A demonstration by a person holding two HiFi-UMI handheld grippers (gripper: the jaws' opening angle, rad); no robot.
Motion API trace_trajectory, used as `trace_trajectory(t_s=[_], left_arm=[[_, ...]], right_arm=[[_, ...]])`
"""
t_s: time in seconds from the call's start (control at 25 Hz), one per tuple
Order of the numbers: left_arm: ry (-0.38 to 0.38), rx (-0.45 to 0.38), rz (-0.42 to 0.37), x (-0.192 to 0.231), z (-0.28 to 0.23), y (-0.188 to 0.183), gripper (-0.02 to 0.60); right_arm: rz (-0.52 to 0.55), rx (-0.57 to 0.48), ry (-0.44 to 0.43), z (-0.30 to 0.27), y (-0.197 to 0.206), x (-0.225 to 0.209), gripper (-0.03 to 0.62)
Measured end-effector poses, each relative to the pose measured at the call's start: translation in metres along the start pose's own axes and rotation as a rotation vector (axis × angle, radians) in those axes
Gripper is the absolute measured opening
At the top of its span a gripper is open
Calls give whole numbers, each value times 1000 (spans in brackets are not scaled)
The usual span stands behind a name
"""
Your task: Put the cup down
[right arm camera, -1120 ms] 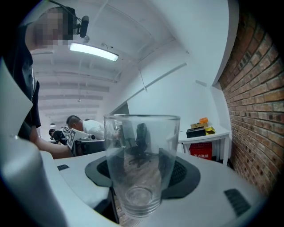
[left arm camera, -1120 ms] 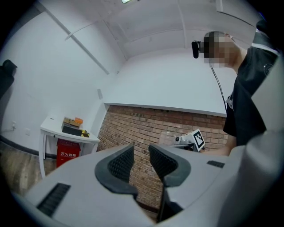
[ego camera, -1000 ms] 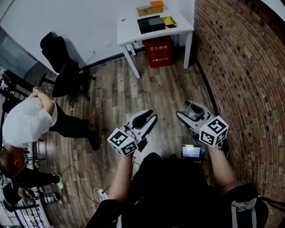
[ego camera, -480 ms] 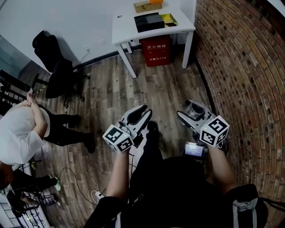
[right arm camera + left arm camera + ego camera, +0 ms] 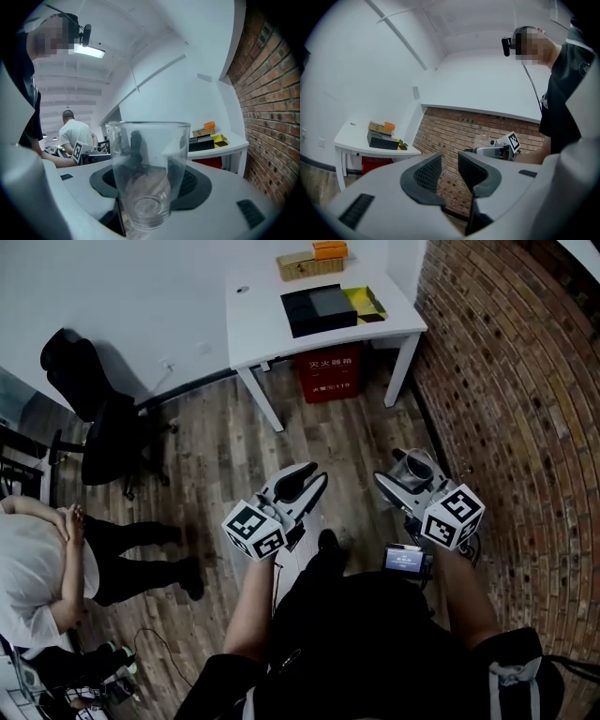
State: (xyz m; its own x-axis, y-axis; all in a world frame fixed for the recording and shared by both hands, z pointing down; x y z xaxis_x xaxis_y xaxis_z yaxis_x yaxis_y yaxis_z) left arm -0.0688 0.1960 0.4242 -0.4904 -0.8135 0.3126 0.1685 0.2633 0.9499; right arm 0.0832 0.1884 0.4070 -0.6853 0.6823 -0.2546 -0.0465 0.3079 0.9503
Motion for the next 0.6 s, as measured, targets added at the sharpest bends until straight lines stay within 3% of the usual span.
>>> trace_trajectory(t_s=[0.2,0.6], left_arm=[[15,7,-1,67,-14,-23,117],[30,34,41,147,-52,-22,117]], right_arm=[[-16,-1,28,-60,-13,-27,273],[-44,30,49,-125,-18,-88,273]])
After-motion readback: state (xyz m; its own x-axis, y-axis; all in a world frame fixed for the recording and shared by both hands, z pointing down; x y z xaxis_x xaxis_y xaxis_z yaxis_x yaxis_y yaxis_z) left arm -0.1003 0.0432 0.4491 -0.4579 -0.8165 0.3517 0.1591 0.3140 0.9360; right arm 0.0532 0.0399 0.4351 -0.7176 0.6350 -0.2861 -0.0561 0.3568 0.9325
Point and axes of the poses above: the fingertips, and each gripper's own axes: z backward along the fingers, x to its left, y out of its underside, the point moved 2 cm from there along z, backward along the fingers, and after that the axes turned 3 degrees about y, right-handed, at the moved point
